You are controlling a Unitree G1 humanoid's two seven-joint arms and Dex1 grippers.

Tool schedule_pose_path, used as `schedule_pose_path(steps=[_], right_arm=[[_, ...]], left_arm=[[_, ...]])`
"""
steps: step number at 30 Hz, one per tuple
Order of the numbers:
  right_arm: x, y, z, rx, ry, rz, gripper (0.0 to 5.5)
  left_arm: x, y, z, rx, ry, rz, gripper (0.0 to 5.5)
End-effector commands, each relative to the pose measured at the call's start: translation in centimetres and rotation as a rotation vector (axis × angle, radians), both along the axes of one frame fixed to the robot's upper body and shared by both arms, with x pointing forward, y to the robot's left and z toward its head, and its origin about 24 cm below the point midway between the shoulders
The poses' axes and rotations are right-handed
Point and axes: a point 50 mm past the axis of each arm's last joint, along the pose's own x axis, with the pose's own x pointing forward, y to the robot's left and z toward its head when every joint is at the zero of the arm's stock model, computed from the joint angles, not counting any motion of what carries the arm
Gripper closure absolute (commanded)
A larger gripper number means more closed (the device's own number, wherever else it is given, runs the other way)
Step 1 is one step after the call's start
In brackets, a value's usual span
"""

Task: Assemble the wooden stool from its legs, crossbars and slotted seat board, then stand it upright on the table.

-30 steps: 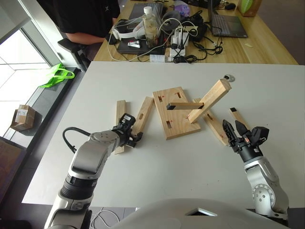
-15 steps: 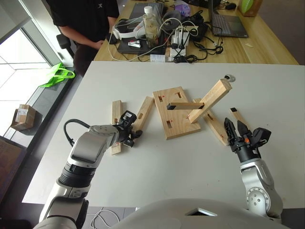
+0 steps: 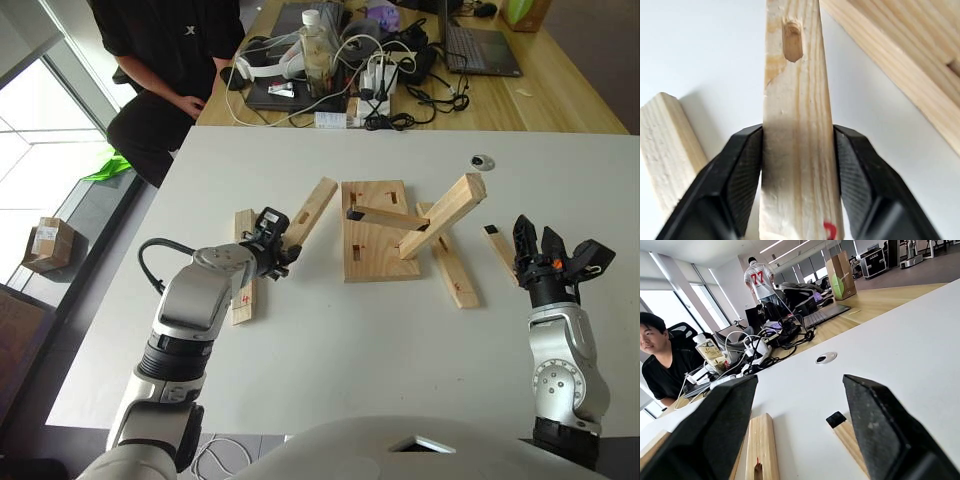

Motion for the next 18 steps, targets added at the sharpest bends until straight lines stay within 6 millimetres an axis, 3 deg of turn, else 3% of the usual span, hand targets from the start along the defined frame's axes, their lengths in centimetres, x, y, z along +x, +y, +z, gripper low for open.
schedule_pose_path(steps=[1,5,9,13,18], right_arm=[[1.2,-0.9,0.6,-0.004,-0.011,-0.004,2.29],[3.4,-2.3,3.5,0.02,-0.112,-0.023,2.29],[6.4,-2.6,9.1,0.126,-0.272,-0.007,2.29],[7.7,1.0,15.1,0.324,-0.432,0.204,2.29],[7.6,6.9,20.3,0.599,-0.53,0.561,2.29]], left_arm=[[0.6,-0.1,0.7,-0.044,-0.071,0.057,3.42],[2.9,0.7,4.4,0.084,-0.398,0.147,3.42],[4.9,1.8,11.0,0.521,-0.898,0.25,3.42],[4.0,0.0,16.2,1.046,-1.408,0.271,3.42],[2.8,-4.0,18.2,1.313,-1.759,0.228,3.42]])
